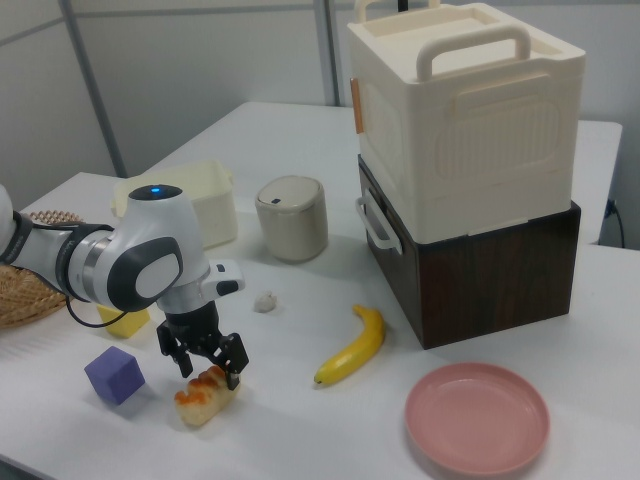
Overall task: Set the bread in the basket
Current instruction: 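Lower the gripper onto the bread roll and close on it, then lift the bread roll up off the table, then carry the bread roll over the wicker basket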
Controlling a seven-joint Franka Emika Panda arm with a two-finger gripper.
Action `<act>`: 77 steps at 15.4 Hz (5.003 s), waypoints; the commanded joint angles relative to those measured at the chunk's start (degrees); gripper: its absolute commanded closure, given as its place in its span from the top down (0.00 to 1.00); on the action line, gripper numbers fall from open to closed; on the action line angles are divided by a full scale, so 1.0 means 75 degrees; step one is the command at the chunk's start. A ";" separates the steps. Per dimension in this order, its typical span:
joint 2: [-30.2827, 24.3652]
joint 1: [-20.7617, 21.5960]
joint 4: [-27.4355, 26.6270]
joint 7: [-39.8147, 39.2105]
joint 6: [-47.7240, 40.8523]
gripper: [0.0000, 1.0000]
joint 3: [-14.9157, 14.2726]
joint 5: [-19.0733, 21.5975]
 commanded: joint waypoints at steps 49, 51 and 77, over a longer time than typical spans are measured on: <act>-0.1437 0.0005 0.4055 0.0053 -0.5598 0.55 0.0405 -0.0478; -0.1297 -0.0065 0.4279 -0.0017 -0.5717 0.55 0.0393 -0.0478; 0.0567 0.5464 0.6026 0.0452 -0.5952 0.56 0.0206 0.0236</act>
